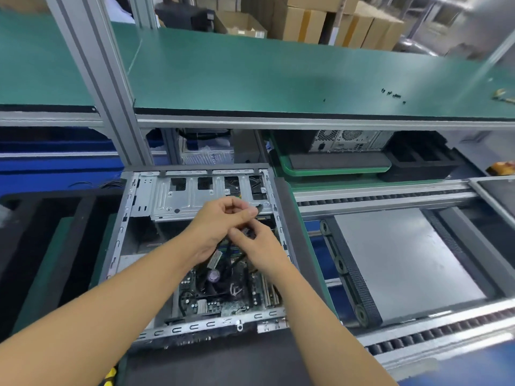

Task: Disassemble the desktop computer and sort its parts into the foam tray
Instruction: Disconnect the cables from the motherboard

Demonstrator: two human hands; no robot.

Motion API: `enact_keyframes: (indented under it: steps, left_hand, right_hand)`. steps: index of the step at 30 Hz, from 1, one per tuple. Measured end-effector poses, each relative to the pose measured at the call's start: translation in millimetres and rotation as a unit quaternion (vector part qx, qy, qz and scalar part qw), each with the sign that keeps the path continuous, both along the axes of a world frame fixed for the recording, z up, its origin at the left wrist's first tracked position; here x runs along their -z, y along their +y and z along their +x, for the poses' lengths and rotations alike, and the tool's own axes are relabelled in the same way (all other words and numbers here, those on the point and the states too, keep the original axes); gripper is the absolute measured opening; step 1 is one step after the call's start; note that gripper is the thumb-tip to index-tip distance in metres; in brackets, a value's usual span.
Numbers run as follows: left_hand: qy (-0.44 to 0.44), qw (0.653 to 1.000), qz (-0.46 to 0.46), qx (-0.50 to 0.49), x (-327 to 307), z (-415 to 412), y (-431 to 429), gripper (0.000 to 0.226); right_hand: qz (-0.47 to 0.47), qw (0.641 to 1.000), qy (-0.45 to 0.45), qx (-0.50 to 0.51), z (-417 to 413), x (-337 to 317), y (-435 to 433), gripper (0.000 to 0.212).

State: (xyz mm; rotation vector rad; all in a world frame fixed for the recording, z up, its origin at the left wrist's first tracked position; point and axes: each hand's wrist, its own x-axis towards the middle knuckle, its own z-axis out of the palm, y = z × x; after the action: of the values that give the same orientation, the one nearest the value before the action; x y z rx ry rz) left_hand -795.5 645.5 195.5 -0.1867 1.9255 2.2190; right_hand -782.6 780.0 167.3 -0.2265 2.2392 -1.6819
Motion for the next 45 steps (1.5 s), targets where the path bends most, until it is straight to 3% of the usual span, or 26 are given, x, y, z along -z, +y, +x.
enact_keyframes:
  steps: [5,7,10,14,16,19,22,25,27,31,35,38,43,45]
  left_hand:
    - [0.018,0.999,0.039,0.031,-8,0,25,0.024]
    - [0.035,0.996,-0.002,0.078,-6,2,26,0.028]
    - [0.014,0.986,-0.092,0.138,1,2,9,0.053]
    - [-0.064,0.939,-0.047,0.335,1,14,-20,0.048]
    - [-0.101,0.933,-0.003,0.346,1,22,-28,0.052]
    - [-0.091,0.951,-0.016,0.296,2,32,-47,0.056]
    - [-0.055,0.968,-0.057,0.237,0,43,-79,0.039]
    - [-0.04,0.981,-0.065,0.177,-7,57,-118,0.028]
    - [-0.038,0.991,-0.058,0.117,-8,69,-147,0.028]
    - [0.008,0.997,-0.071,0.012,1,100,-201,0.039]
    - [0.015,0.989,-0.076,-0.128,16,141,-270,0.024]
    - [-0.018,0.986,-0.075,-0.147,32,171,-315,0.015]
    - [-0.122,0.944,-0.035,-0.306,75,204,-383,0.005]
    - [-0.157,0.932,-0.047,-0.324,91,210,-403,0.007]
  right_hand:
    - [-0.115,0.988,-0.067,0.082,1,-10,15,0.005]
    - [-0.171,0.972,-0.105,0.12,1,-11,20,0.012]
    - [-0.259,0.944,-0.132,0.156,-2,-13,24,0.024]
    - [-0.219,0.966,-0.108,0.088,-3,-17,15,0.011]
    - [-0.206,0.972,-0.101,0.056,-4,-21,3,0.008]
    - [-0.204,0.975,-0.088,0.016,-4,-30,-16,0.026]
    - [-0.207,0.973,-0.097,-0.028,2,-37,-40,0.032]
    - [-0.325,0.928,-0.173,-0.06,10,-44,-77,0.042]
    - [-0.351,0.915,-0.18,-0.08,17,-47,-108,0.047]
    - [-0.278,0.946,-0.148,-0.076,32,-43,-178,0.079]
    - [-0.237,0.954,-0.17,-0.069,53,-30,-259,0.071]
    - [-0.174,0.962,-0.195,-0.075,69,-10,-312,0.063]
    - [-0.057,0.944,-0.301,-0.125,94,25,-371,0.082]
    - [-0.04,0.932,-0.334,-0.132,102,36,-381,0.078]
